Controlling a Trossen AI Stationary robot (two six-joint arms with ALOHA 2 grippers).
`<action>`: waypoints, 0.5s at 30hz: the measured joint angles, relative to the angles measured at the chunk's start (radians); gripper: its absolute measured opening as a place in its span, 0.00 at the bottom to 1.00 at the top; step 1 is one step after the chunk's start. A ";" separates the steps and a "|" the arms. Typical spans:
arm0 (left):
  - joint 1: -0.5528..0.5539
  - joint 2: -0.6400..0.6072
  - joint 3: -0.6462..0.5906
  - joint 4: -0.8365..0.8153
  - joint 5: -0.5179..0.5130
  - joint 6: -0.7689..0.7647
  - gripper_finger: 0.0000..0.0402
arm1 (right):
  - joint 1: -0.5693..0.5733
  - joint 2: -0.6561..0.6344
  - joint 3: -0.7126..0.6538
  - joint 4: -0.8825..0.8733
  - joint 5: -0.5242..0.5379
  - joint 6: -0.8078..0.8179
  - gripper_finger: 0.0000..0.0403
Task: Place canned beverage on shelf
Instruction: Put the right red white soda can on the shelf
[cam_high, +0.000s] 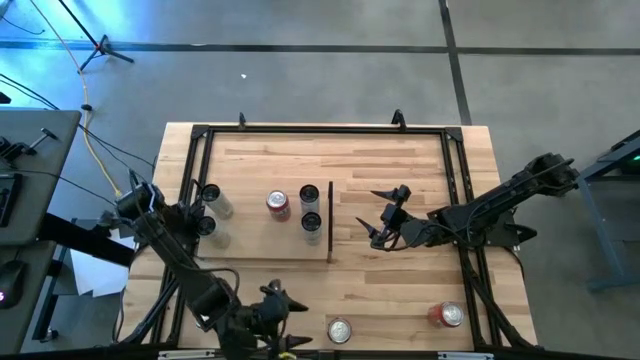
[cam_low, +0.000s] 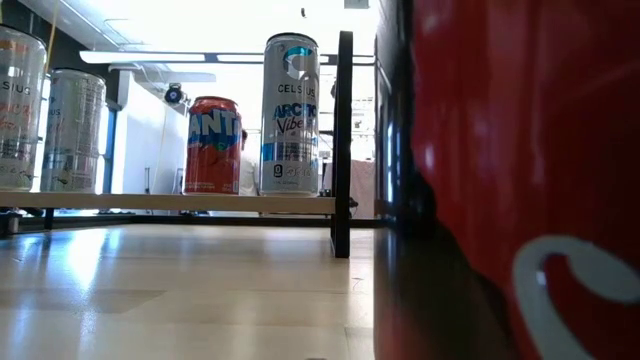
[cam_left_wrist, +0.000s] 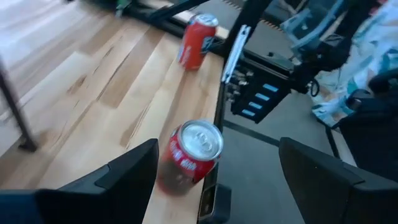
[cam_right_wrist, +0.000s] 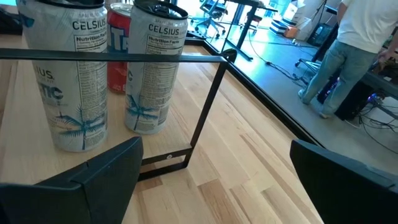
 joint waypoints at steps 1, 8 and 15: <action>0.001 0.010 0.000 0.035 0.008 0.033 0.76 | 0.000 0.000 0.000 -0.002 0.000 0.000 0.98; -0.005 0.062 0.000 0.087 0.067 0.393 0.76 | 0.000 0.000 0.000 -0.008 0.000 0.000 0.98; -0.001 0.088 0.000 0.182 0.079 0.635 0.76 | 0.000 0.000 0.000 -0.011 0.000 0.000 0.98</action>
